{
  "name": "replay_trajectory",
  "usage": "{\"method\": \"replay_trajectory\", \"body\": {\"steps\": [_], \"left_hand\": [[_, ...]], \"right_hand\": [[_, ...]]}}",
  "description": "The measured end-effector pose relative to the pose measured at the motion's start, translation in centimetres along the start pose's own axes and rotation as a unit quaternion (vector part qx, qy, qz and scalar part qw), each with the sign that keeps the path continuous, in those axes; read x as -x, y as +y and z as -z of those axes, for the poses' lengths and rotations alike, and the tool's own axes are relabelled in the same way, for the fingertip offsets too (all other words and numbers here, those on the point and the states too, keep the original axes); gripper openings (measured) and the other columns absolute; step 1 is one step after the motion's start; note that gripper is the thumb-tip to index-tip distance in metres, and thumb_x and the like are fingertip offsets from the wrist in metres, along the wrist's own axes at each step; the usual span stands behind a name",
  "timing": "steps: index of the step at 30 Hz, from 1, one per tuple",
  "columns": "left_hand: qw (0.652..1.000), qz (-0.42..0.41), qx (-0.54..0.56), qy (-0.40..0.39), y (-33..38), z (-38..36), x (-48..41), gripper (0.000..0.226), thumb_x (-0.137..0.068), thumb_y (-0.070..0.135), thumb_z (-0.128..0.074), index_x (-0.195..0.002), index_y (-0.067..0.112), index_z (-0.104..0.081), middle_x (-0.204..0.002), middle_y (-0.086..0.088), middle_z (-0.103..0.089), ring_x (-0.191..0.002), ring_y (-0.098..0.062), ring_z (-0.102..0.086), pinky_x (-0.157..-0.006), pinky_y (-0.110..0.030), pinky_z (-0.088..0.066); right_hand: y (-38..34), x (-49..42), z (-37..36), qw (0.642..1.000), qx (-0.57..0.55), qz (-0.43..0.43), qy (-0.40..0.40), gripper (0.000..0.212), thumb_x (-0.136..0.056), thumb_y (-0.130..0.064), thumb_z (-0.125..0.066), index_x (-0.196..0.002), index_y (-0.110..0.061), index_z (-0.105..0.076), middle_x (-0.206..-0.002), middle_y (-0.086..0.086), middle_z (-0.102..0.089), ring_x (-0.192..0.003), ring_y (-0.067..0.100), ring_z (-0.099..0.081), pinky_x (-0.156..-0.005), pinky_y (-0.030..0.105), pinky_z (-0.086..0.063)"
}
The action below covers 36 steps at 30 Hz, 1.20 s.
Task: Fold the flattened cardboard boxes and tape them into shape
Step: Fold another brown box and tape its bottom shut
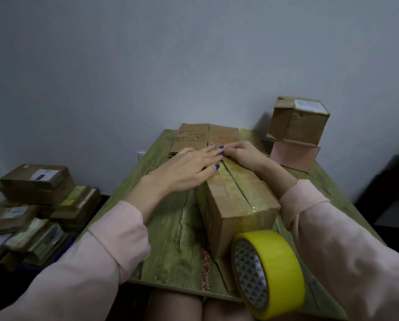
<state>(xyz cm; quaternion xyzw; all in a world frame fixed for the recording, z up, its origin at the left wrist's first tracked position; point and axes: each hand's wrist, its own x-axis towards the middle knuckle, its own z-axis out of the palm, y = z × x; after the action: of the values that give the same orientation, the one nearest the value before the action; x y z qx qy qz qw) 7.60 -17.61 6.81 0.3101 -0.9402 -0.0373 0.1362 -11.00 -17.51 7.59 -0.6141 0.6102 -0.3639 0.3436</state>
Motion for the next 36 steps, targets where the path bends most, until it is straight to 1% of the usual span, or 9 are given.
{"method": "replay_trajectory", "body": {"steps": [4,10,13,17,22,24,26,31,36], "left_hand": [[0.999,-0.040,0.021,0.023,0.9,-0.3,0.9,0.058,-0.091,0.039,-0.020,-0.143,0.017,-0.037,-0.151,0.005,-0.031,-0.137,0.004,-0.020,-0.108,-0.013,-0.010],[0.991,-0.104,0.023,0.082,3.2,-0.6,3.0,0.055,-0.094,0.037,-0.026,-0.131,0.007,-0.052,-0.137,-0.004,-0.051,-0.128,-0.008,-0.045,-0.108,-0.013,-0.016],[0.980,-0.156,0.009,0.125,3.9,-0.8,4.4,0.047,-0.094,0.033,-0.035,-0.124,0.007,-0.060,-0.128,-0.003,-0.059,-0.119,-0.010,-0.054,-0.107,-0.018,-0.027],[0.983,-0.111,0.102,0.102,4.0,0.4,3.0,0.058,-0.096,0.049,-0.026,-0.111,0.013,-0.070,-0.113,-0.001,-0.069,-0.106,-0.014,-0.063,-0.095,-0.035,-0.047],[0.990,-0.084,0.108,0.038,4.9,-0.2,1.1,0.061,-0.094,0.046,-0.019,-0.135,0.013,-0.050,-0.142,-0.003,-0.046,-0.134,-0.008,-0.037,-0.114,-0.026,-0.024],[0.992,-0.102,0.072,0.033,5.4,-0.3,1.9,0.067,-0.092,0.049,-0.017,-0.137,0.009,-0.047,-0.144,-0.004,-0.043,-0.134,-0.005,-0.032,-0.113,-0.013,-0.013],[0.992,-0.119,0.029,0.031,6.1,0.0,2.8,0.073,-0.089,0.051,-0.015,-0.137,0.006,-0.046,-0.144,-0.007,-0.043,-0.135,-0.010,-0.035,-0.110,-0.012,-0.011],[0.979,-0.180,-0.062,0.076,7.0,-0.6,4.9,0.057,-0.093,0.040,-0.033,-0.127,0.002,-0.057,-0.131,-0.014,-0.056,-0.124,-0.023,-0.053,-0.109,-0.027,-0.031],[0.948,-0.280,-0.026,0.145,8.2,-1.3,6.8,0.045,-0.098,0.024,-0.031,-0.107,0.004,-0.071,-0.118,-0.008,-0.066,-0.115,-0.025,-0.060,-0.099,-0.037,-0.048]], "right_hand": [[-0.1,-0.3,-0.2,1.000,0.014,0.001,0.015,0.028,-0.094,-0.016,-0.054,-0.117,-0.002,-0.064,-0.120,0.004,-0.063,-0.102,0.007,-0.054,-0.066,0.004,-0.040],[-0.3,-0.2,-0.3,1.000,0.000,0.001,0.015,0.030,-0.093,-0.016,-0.057,-0.117,0.000,-0.064,-0.121,0.006,-0.063,-0.097,0.005,-0.053,-0.058,-0.003,-0.039],[-0.4,0.0,-0.4,1.000,0.000,-0.001,0.017,0.030,-0.093,-0.018,-0.057,-0.116,-0.001,-0.064,-0.123,0.006,-0.062,-0.105,0.008,-0.055,-0.071,0.007,-0.041],[-0.4,0.1,-0.3,1.000,0.002,0.006,0.006,0.030,-0.095,-0.018,-0.054,-0.116,0.002,-0.064,-0.125,0.004,-0.060,-0.105,0.006,-0.052,-0.072,0.006,-0.042],[-0.3,0.1,-0.3,1.000,-0.021,-0.006,0.012,0.029,-0.094,-0.017,-0.056,-0.114,0.003,-0.064,-0.121,0.006,-0.062,-0.100,0.007,-0.055,-0.066,0.004,-0.043],[-0.2,0.0,-0.4,1.000,-0.019,0.009,0.020,0.029,-0.094,-0.016,-0.057,-0.114,0.003,-0.065,-0.116,0.005,-0.064,-0.093,0.003,-0.057,-0.065,-0.002,-0.041],[-0.2,0.0,-0.4,1.000,-0.008,0.010,0.017,0.028,-0.094,-0.020,-0.057,-0.112,-0.001,-0.067,-0.109,0.007,-0.067,-0.082,0.000,-0.057,-0.061,-0.001,-0.041],[-0.3,0.2,-0.4,1.000,-0.007,0.008,0.025,0.027,-0.093,-0.022,-0.058,-0.108,-0.003,-0.070,-0.109,0.010,-0.068,-0.083,0.005,-0.057,-0.057,-0.001,-0.041],[-0.6,0.4,-0.3,1.000,0.008,0.006,0.027,0.029,-0.093,-0.025,-0.057,-0.110,-0.004,-0.069,-0.116,0.008,-0.066,-0.100,0.012,-0.058,-0.057,-0.003,-0.037]]}}
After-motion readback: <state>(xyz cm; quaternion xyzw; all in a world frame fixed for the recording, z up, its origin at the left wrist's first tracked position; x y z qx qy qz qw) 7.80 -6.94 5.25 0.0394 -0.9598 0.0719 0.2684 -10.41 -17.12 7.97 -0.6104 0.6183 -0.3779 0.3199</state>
